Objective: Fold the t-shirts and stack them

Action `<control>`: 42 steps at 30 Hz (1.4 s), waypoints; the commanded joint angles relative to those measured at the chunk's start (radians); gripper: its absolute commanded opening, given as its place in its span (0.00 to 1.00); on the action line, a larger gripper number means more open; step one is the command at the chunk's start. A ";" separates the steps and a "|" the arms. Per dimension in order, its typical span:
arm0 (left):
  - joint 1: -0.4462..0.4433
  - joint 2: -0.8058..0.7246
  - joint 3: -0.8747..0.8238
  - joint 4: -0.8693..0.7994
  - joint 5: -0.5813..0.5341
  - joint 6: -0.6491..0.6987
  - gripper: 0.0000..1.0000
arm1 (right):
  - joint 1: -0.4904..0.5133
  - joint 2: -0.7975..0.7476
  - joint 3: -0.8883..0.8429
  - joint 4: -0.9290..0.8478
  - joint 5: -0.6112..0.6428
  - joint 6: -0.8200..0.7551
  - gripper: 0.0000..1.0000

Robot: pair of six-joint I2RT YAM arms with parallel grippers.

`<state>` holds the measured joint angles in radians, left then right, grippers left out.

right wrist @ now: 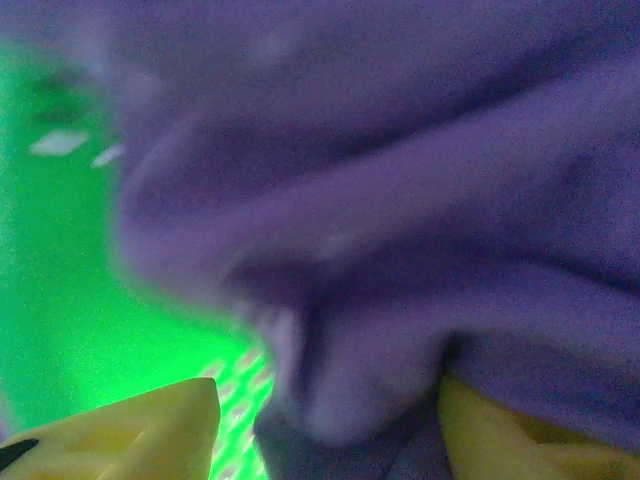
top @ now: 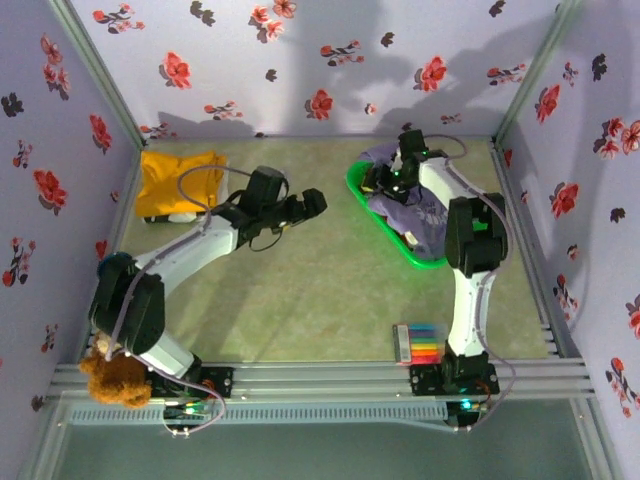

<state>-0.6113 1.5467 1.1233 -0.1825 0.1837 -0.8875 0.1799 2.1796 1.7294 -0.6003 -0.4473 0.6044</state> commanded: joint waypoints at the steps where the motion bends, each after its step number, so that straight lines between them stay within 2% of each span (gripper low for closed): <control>1: 0.007 -0.097 -0.057 -0.025 -0.044 -0.016 0.99 | -0.054 0.056 0.037 0.081 0.203 0.126 0.61; 6: 0.007 -0.205 -0.128 -0.076 -0.082 -0.015 0.99 | -0.110 0.088 0.087 0.068 0.373 0.177 0.62; 8: 0.007 -0.233 -0.148 -0.092 -0.086 -0.017 0.99 | -0.132 0.104 0.136 0.036 0.401 0.176 0.62; 14: 0.005 -0.267 -0.180 -0.127 -0.100 -0.023 0.99 | -0.190 0.136 0.286 -0.088 0.437 0.131 0.63; 17: -0.009 -0.269 -0.172 -0.149 -0.130 -0.024 1.00 | -0.226 0.125 0.324 -0.110 0.357 0.106 0.63; 21: -0.070 -0.264 -0.158 -0.131 -0.203 0.010 1.00 | -0.200 0.063 0.390 -0.219 0.330 -0.061 0.65; 26: -0.118 -0.221 -0.139 -0.075 -0.221 -0.002 0.99 | -0.201 -0.104 0.317 -0.262 0.332 -0.149 0.71; 30: -0.159 -0.160 -0.090 -0.068 -0.226 0.006 0.99 | -0.201 -0.190 0.271 -0.387 0.364 -0.194 0.74; 33: -0.193 -0.118 -0.053 -0.069 -0.234 0.017 1.00 | -0.199 -0.261 0.149 -0.421 0.378 -0.222 0.73; 37: -0.223 -0.073 -0.040 -0.036 -0.234 0.005 0.99 | -0.189 -0.377 -0.060 -0.355 0.357 -0.243 0.70; 42: -0.250 -0.016 -0.003 -0.022 -0.226 0.001 0.99 | -0.180 -0.378 -0.130 -0.356 0.303 -0.279 0.67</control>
<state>-0.8440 1.5002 1.0779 -0.2306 -0.0261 -0.8936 -0.0116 1.8023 1.6276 -0.9447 -0.1123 0.3729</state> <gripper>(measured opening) 0.994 0.679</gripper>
